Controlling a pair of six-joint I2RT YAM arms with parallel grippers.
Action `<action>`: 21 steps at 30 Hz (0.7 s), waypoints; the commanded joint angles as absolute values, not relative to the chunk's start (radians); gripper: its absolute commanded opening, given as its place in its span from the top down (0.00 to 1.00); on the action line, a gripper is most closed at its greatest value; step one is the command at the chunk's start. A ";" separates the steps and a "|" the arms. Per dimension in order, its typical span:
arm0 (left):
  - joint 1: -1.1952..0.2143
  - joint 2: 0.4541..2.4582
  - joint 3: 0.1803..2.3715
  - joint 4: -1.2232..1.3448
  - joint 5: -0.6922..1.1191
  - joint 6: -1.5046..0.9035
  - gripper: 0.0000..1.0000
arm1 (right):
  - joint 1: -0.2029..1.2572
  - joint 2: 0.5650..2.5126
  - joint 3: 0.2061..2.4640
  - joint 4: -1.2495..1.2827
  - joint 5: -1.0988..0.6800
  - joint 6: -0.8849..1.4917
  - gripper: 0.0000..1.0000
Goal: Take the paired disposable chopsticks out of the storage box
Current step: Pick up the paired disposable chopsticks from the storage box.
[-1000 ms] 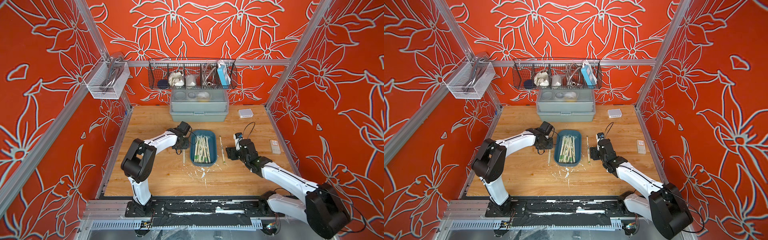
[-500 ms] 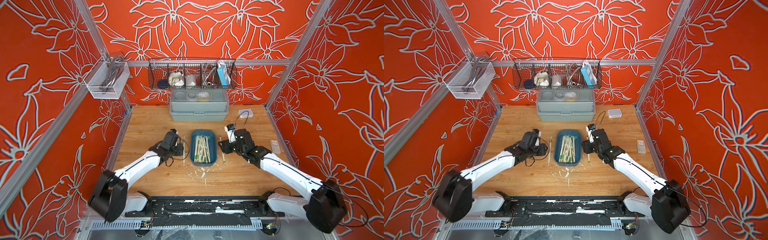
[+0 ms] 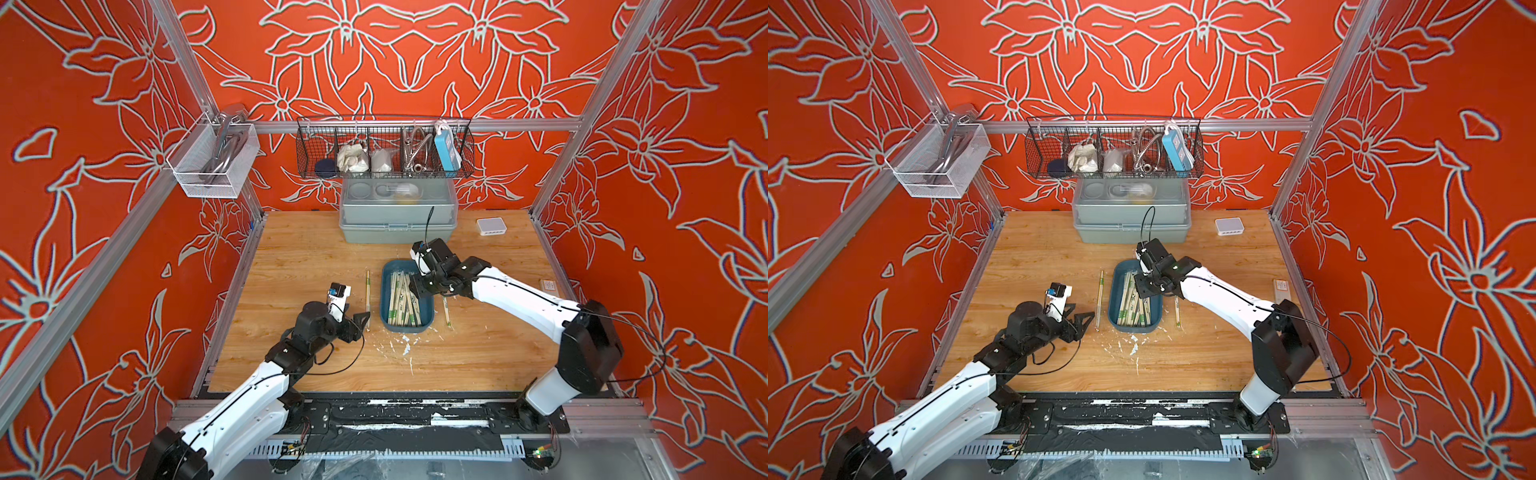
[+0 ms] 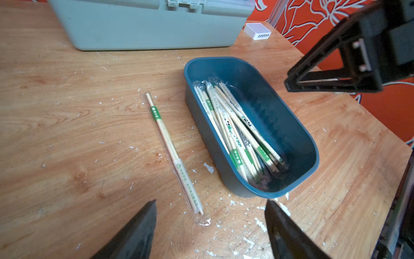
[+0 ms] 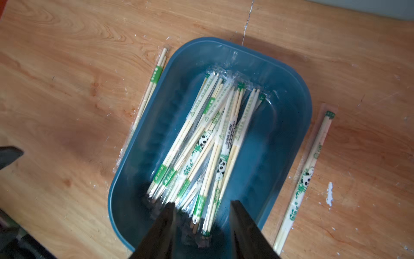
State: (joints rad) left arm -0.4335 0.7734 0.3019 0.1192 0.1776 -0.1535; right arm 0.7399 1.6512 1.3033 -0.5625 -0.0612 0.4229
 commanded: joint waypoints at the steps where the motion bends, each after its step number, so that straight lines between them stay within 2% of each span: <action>1: -0.432 0.756 0.300 0.184 0.186 -0.118 0.23 | 0.752 1.732 1.385 -0.656 -0.029 0.471 0.57; 7: -0.433 0.729 0.298 0.157 0.108 -0.118 0.23 | 0.766 1.877 1.504 -0.702 -0.030 0.508 0.60; 21: -0.433 0.780 0.319 0.152 0.089 -0.111 0.23 | 0.779 2.084 1.663 -0.744 -0.020 0.575 0.64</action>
